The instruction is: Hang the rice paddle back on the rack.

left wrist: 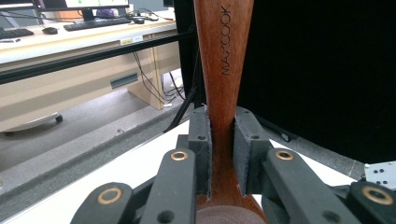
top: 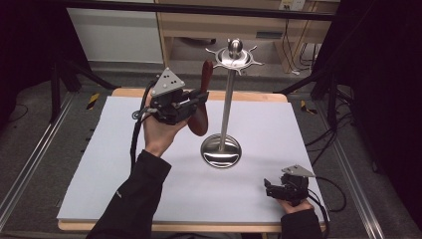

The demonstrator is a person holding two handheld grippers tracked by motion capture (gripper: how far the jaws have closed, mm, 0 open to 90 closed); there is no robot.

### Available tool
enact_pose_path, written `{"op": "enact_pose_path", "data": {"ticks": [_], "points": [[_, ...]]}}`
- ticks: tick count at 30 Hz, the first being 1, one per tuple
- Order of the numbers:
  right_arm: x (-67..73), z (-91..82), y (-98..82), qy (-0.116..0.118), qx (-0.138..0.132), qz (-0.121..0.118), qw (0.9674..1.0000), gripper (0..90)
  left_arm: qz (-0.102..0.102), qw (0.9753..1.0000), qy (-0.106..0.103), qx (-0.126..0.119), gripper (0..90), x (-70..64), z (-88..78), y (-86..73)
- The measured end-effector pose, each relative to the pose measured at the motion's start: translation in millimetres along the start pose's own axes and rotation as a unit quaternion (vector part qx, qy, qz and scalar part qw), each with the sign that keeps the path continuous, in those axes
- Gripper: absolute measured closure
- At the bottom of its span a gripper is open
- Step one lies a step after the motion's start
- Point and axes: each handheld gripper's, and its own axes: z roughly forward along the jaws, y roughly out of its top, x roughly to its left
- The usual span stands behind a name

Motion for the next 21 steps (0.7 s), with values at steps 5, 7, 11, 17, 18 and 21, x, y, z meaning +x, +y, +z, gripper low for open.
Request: {"op": "enact_pose_path", "data": {"ticks": [5, 7, 11, 17, 18, 21], "points": [[-0.1, -0.1, 0.0, 0.000, 0.000, 0.000, 1.0000, 10.4, -0.002, 1.0000, 0.000, 0.002, 77.9, 0.6, 2.9, 0.8], [0.0, -0.1, 0.0, 0.000, 0.000, 0.000, 1.0000, 10.3, -0.003, 1.0000, 0.000, 0.001, 77.9, 0.4, 4.2, 0.8], [-0.2, -0.1, 0.0, 0.000, 0.000, 0.000, 1.0000, 10.3, -0.004, 1.0000, 0.000, 0.002, 77.9, 0.6, 6.7, 1.0], [-0.2, -0.1, 0.0, 0.000, 0.000, 0.000, 1.0000, 10.4, -0.005, 1.0000, -0.002, 0.002, 77.8, -0.1, 10.8, 0.5], [-0.2, -0.1, 0.0, 0.000, 0.000, 0.000, 1.0000, 10.3, -0.005, 1.0000, -0.001, 0.001, 77.9, -0.3, 11.9, 0.0], [0.2, -0.5, 0.1, 0.001, -0.001, 0.002, 1.0000, 10.3, -0.005, 1.0000, -0.001, 0.000, 77.9, -1.2, 14.4, -1.2]]}}
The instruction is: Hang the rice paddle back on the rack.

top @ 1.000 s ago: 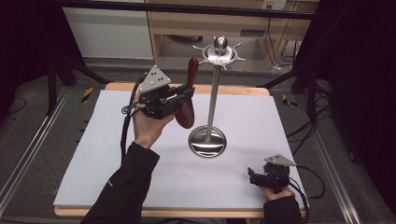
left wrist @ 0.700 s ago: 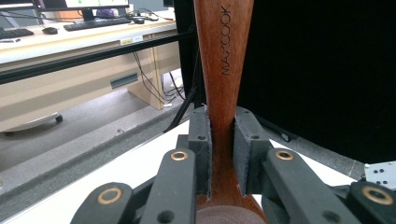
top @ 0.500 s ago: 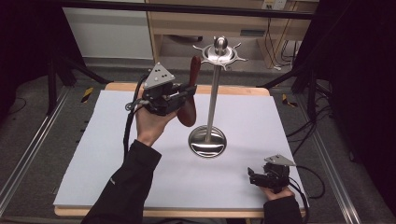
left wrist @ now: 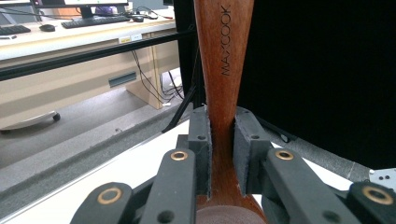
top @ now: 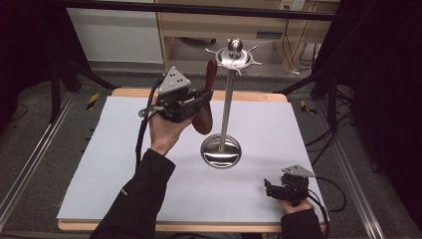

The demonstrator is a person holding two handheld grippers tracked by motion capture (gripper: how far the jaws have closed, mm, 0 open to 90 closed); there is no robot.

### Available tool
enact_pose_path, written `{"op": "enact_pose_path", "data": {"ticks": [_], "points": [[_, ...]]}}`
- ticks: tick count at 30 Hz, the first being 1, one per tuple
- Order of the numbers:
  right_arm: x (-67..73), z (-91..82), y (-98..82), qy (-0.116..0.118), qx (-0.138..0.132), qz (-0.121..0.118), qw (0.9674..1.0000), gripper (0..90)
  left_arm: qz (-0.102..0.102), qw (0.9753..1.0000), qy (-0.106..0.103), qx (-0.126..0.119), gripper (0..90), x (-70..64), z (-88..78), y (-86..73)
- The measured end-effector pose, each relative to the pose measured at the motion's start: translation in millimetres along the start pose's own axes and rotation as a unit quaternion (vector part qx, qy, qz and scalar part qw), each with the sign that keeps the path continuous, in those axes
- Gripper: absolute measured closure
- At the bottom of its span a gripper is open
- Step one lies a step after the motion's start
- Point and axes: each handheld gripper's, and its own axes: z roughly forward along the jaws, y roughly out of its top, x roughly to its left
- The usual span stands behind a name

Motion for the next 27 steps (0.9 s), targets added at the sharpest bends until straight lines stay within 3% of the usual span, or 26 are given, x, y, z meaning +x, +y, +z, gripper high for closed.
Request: {"op": "enact_pose_path", "data": {"ticks": [27], "points": [[1.0, 0.0, -0.4, 0.002, 0.002, 0.001, 1.0000, 10.3, -0.006, 0.9994, 0.013, -0.030, 76.5, -3.5, 11.7, -8.9]]}}
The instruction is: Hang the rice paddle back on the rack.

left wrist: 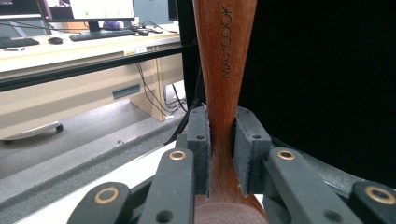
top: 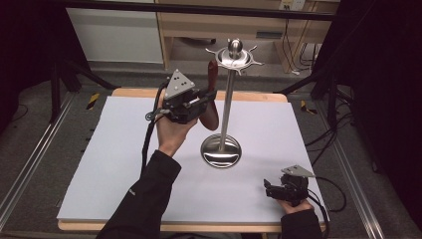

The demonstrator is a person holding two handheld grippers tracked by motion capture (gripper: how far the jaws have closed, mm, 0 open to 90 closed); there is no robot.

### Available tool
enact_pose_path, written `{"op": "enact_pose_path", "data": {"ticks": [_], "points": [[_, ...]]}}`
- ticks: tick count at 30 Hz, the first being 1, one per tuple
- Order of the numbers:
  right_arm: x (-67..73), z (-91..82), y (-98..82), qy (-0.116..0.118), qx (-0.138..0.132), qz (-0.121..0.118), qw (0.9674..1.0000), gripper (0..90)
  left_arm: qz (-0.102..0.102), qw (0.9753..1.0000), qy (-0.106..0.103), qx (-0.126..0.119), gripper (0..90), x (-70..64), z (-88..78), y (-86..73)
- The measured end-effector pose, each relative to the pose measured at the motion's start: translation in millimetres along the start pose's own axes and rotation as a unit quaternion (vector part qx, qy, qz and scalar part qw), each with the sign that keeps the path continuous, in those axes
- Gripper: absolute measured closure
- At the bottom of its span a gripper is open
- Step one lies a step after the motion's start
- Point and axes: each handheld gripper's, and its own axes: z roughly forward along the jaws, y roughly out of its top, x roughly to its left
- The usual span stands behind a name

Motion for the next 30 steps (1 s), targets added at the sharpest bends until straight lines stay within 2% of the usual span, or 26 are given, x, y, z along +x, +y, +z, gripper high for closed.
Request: {"op": "enact_pose_path", "data": {"ticks": [4, 10, 14, 17, 18, 23, 27, 30], "points": [[0.1, 0.0, 0.1, 0.001, -0.001, -0.002, 1.0000, 10.3, 0.002, 1.0000, 0.002, -0.004, 71.9, -0.7, -3.4, -1.5], [-0.7, 0.1, 0.0, -0.003, 0.001, -0.003, 1.0000, 10.3, 0.011, 0.9999, 0.009, -0.006, 60.1, -1.1, -16.2, -8.5], [-0.4, -0.2, -0.2, -0.003, 0.000, -0.002, 1.0000, 10.3, 0.005, 0.9999, 0.008, -0.005, 56.0, 3.2, -27.8, -17.0], [-0.5, -0.2, -0.5, -0.004, 0.002, -0.001, 1.0000, 10.3, 0.012, 0.9999, 0.005, -0.006, 52.0, 8.6, -34.4, -25.7], [-0.6, -0.1, -0.6, -0.004, 0.002, -0.001, 1.0000, 10.3, 0.016, 0.9998, 0.008, -0.002, 51.0, 10.0, -36.5, -29.3], [-0.6, 0.0, -0.7, -0.004, 0.002, 0.001, 1.0000, 10.2, 0.004, 0.9998, 0.012, 0.018, 48.1, 15.3, -46.1, -47.1], [-1.0, 0.2, -1.0, -0.004, 0.002, -0.001, 1.0000, 10.0, 0.005, 0.9993, 0.014, 0.033, 46.2, 18.8, -52.4, -61.6], [-1.1, 0.3, -1.2, -0.005, 0.002, 0.001, 1.0000, 9.8, 0.003, 0.9984, 0.019, 0.053, 45.0, 21.2, -57.8, -77.1]]}}
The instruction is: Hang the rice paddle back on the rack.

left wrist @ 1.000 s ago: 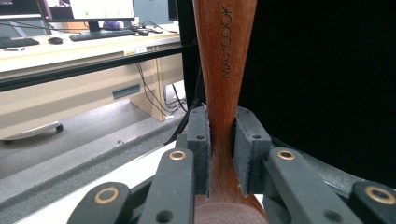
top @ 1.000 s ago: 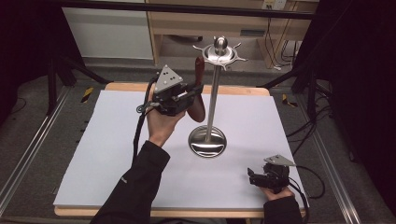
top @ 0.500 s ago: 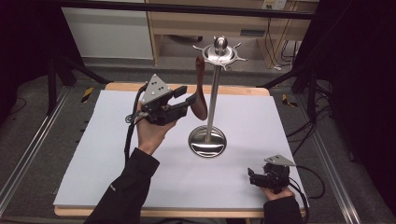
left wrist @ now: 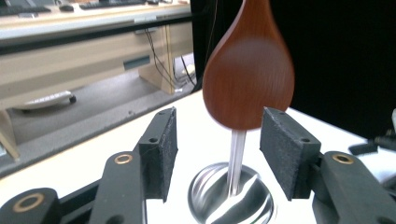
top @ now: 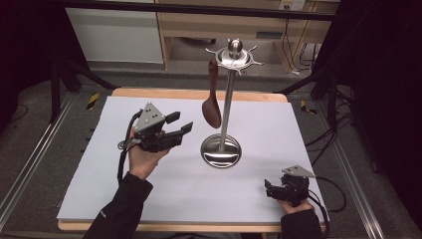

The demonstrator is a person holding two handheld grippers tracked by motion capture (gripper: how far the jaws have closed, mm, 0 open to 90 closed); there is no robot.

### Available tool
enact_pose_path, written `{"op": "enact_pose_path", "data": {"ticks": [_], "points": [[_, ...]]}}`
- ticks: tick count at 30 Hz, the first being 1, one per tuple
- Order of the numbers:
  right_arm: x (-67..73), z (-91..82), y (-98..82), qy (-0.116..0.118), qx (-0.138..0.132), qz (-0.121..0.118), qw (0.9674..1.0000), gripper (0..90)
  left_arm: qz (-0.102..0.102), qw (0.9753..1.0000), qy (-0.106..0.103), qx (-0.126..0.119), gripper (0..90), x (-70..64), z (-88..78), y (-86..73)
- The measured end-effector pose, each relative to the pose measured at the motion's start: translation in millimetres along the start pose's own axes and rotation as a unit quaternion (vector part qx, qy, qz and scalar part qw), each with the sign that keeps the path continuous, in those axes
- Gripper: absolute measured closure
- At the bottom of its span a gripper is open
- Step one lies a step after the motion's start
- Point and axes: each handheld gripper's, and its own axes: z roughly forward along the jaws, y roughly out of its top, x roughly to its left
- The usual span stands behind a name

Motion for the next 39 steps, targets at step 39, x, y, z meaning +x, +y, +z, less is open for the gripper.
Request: {"op": "enact_pose_path", "data": {"ticks": [39], "points": [[-2.3, 3.3, -2.9, -0.012, 0.018, -0.004, 0.9998, 8.7, -0.068, 0.9868, 0.084, 0.120, 37.0, 49.3, -44.6, -158.3]]}}
